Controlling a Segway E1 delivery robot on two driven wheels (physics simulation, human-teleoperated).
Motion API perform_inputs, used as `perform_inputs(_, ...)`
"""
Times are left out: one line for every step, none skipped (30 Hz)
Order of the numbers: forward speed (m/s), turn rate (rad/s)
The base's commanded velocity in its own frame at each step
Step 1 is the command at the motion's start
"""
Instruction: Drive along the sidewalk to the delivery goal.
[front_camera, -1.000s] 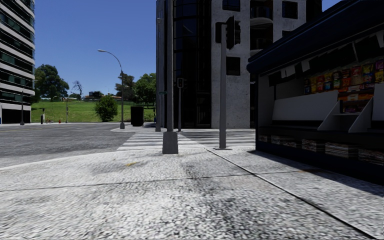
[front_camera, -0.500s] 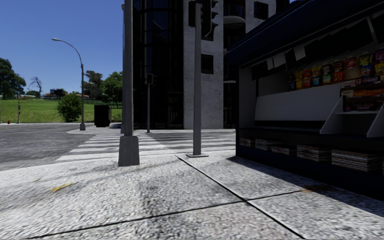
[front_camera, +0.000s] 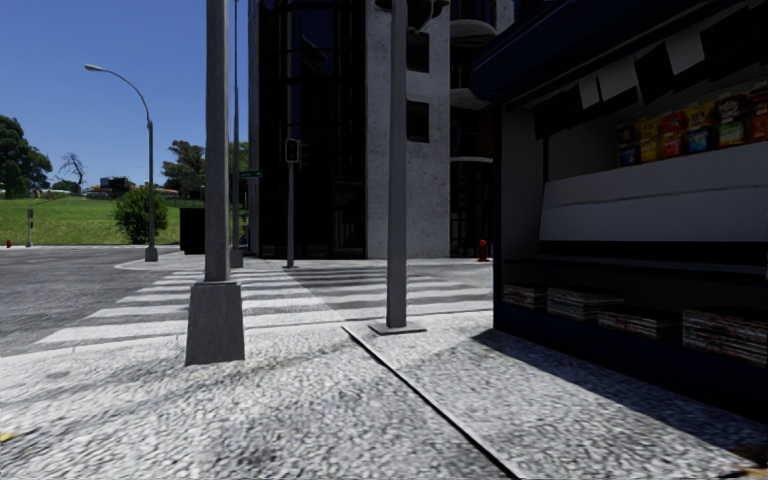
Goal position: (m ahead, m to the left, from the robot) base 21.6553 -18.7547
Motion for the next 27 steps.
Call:
perform_inputs(1.49,0.0)
perform_inputs(1.48,0.0)
perform_inputs(1.48,0.0)
perform_inputs(1.48,0.0)
perform_inputs(1.48,0.0)
perform_inputs(1.48,0.0)
perform_inputs(1.48,0.0)
perform_inputs(1.48,0.0)
perform_inputs(1.48,0.0)
perform_inputs(1.48,0.0)
perform_inputs(1.48,0.0)
perform_inputs(1.48,0.0)
perform_inputs(1.48,0.0)
perform_inputs(1.48,0.02)
perform_inputs(1.48,0.04)
perform_inputs(1.48,0.14)
perform_inputs(1.48,0.4)
perform_inputs(1.48,0.49)
perform_inputs(1.48,0.49)
perform_inputs(1.48,0.51)
perform_inputs(1.48,0.51)
perform_inputs(1.48,0.52)
perform_inputs(1.48,0.44)
perform_inputs(1.48,0.44)
perform_inputs(1.48,0.19)
perform_inputs(1.48,0.05)
perform_inputs(1.48,0.0)
